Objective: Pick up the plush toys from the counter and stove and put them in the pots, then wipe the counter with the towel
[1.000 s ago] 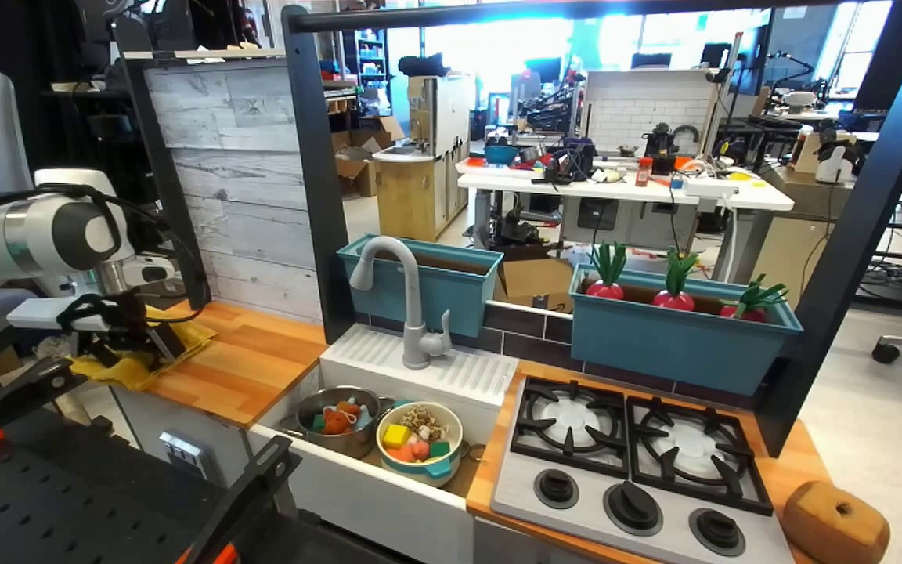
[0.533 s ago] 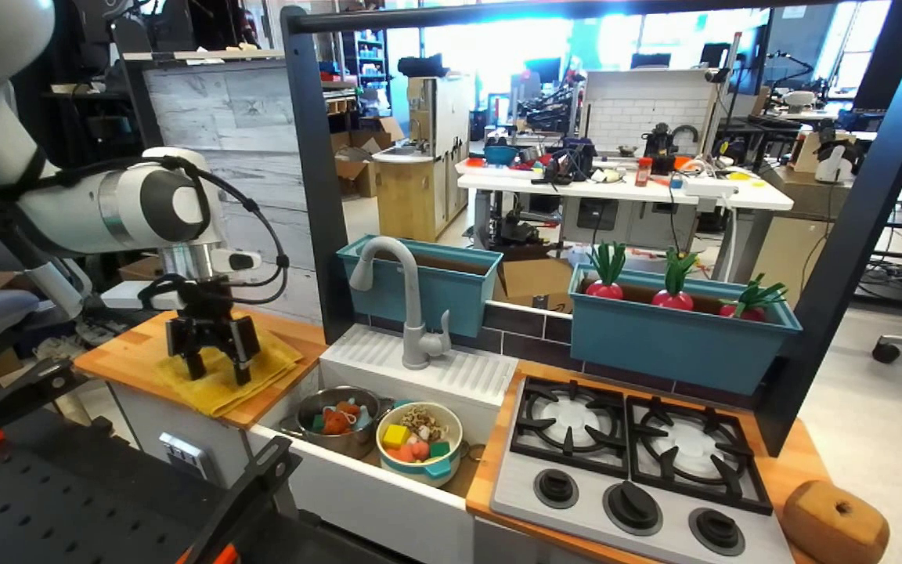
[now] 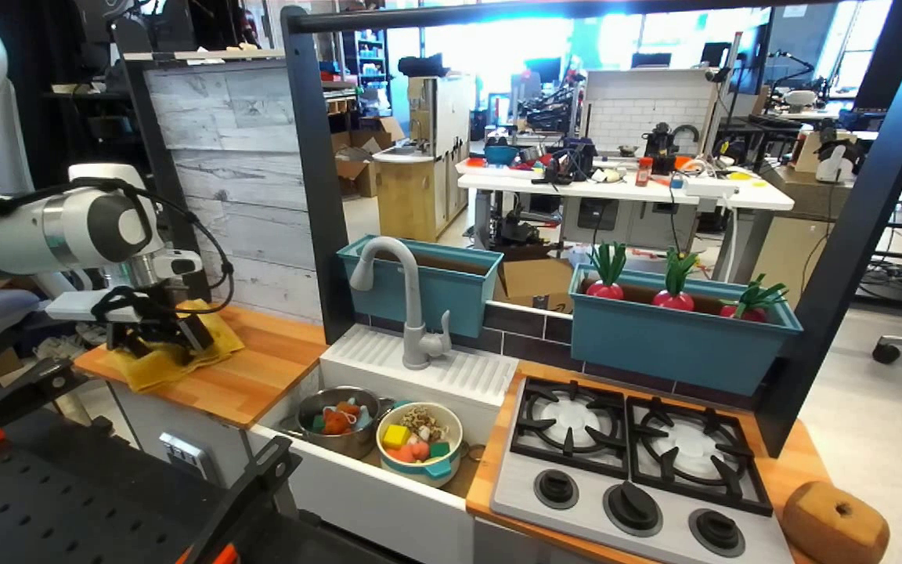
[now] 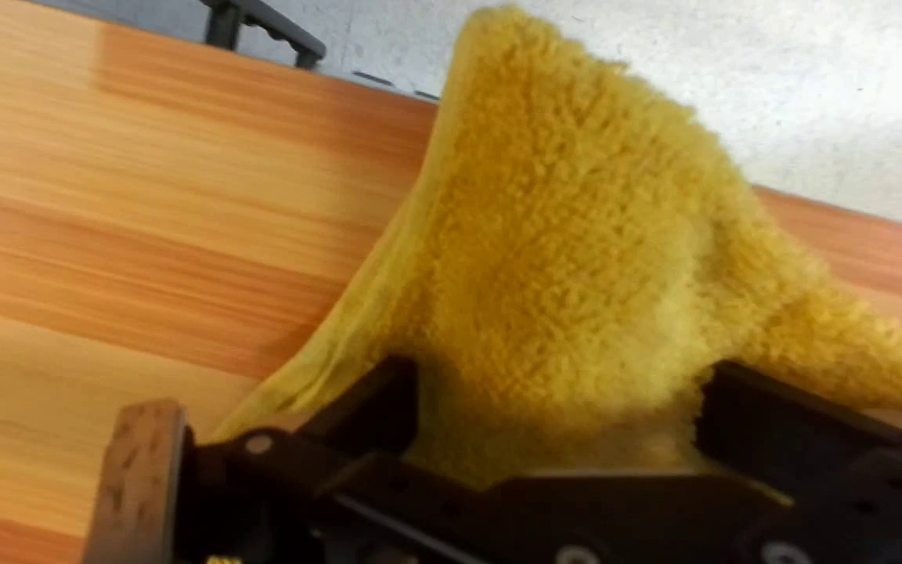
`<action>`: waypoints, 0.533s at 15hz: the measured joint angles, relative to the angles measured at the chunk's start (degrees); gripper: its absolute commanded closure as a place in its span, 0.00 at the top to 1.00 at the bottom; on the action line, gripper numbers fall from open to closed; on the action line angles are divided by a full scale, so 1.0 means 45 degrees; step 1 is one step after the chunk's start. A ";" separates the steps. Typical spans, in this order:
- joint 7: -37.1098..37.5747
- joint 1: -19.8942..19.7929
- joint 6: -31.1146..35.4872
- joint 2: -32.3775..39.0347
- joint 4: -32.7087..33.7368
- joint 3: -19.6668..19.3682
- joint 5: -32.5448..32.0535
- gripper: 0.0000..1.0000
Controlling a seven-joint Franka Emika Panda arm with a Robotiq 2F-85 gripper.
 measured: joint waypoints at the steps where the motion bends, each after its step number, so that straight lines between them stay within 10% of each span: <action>1: 0.0000 0.0310 0.0184 0.0295 0.0371 0.0017 -0.0002 1.00; 8: 0.0153 0.0380 -0.0378 -0.0072 -0.0054 -0.1263 -0.0023 1.00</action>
